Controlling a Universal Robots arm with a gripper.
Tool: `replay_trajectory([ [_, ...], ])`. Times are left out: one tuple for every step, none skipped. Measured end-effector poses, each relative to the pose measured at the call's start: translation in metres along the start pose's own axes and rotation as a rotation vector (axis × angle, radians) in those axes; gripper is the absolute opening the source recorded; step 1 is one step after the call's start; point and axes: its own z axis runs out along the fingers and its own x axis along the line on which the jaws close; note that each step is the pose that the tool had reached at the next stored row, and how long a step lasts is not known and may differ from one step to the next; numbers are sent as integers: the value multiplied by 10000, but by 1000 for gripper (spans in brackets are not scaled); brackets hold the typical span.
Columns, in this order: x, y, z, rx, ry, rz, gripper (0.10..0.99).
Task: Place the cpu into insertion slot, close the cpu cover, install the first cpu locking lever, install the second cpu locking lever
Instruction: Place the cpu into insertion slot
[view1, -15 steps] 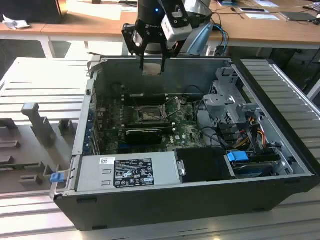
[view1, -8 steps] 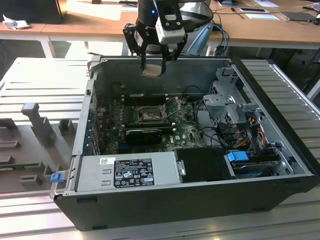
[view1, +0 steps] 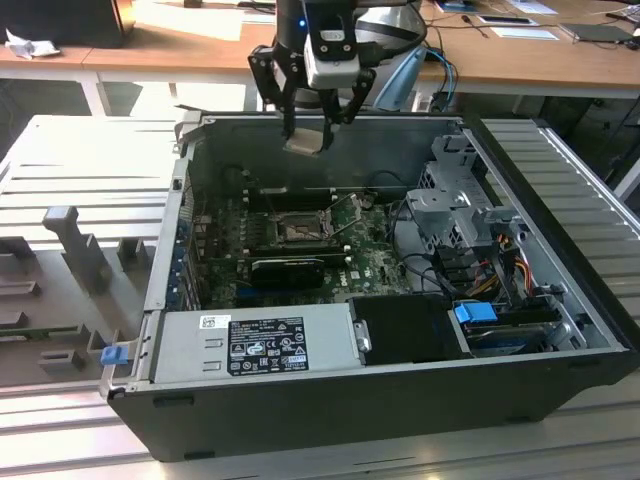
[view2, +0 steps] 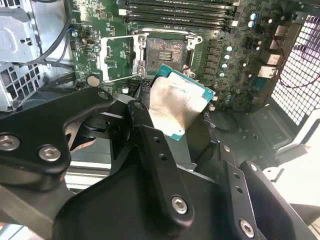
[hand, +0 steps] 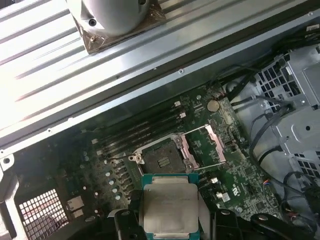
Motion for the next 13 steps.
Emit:
replay_trajectory([
  [0,0,2,-6,-24,274,529],
  [0,0,3,-9,-35,408,529],
  [0,0,5,-12,-50,578,529],
  [0,-1,6,-16,-67,777,529],
  [0,-1,7,-19,-77,898,529],
  [0,-1,7,-20,-85,978,529],
  [0,-1,8,-25,-107,1234,529],
  [0,-1,10,-31,-133,1540,529],
  [0,-1,12,-37,-156,1807,529],
  [0,-1,13,-40,-171,1979,529],
  [0,-1,13,-42,-178,2066,529],
  [0,-1,14,-44,-186,2151,529],
  [0,-1,14,-44,-192,2224,529],
])
